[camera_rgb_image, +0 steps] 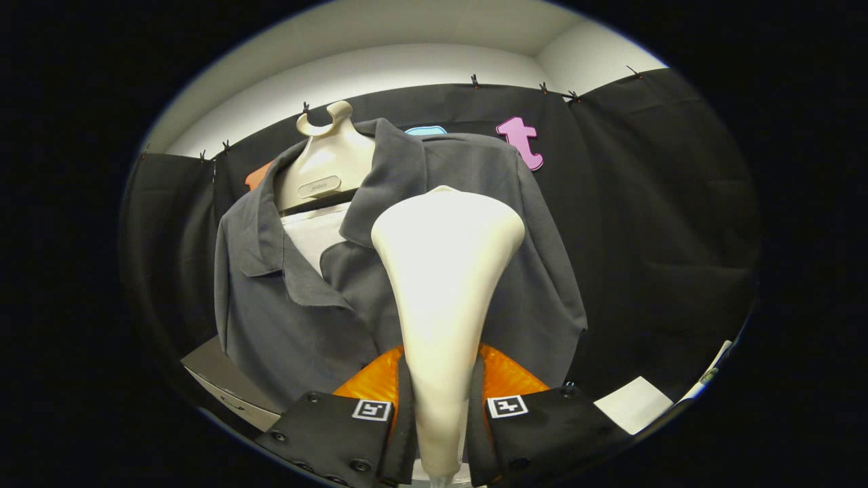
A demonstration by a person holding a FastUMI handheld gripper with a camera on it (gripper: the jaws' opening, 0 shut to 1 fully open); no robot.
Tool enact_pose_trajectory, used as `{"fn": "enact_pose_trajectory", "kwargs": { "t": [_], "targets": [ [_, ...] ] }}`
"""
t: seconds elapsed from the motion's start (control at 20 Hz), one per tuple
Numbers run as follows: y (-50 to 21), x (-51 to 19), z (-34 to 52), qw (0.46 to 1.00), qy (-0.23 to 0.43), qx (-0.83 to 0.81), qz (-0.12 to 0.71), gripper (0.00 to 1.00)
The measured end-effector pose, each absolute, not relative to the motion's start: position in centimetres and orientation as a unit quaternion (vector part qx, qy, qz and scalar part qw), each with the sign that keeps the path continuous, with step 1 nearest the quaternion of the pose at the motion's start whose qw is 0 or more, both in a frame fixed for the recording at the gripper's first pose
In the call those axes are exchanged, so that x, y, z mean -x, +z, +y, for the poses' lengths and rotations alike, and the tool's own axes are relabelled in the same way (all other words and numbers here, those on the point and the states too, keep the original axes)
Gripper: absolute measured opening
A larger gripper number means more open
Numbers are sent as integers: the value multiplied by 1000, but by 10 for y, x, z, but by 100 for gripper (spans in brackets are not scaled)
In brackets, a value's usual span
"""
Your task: Iron the clothes twice with a garment steamer, once on the left side and once on the right side.
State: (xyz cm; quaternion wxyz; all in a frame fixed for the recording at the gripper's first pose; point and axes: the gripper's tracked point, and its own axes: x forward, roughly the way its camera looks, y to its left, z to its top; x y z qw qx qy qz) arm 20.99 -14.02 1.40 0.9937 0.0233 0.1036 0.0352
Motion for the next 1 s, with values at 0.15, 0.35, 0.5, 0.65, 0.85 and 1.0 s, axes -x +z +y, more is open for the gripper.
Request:
{"fn": "enact_pose_trajectory", "kwargs": {
  "t": [0.15, 0.35, 0.5, 0.65, 0.85, 1.0],
  "targets": [
    [2, -213, -140, 993, 38, -29, 112, 38],
    [-11, -211, -136, 991, 46, -31, 125, 38],
    [-26, -210, -133, 989, 52, -33, 137, 38],
    [-43, -206, -132, 987, 55, -34, 150, 38],
    [-63, -200, -132, 984, 57, -38, 166, 38],
    [-80, -196, -130, 981, 58, -40, 180, 38]
  ]
}}
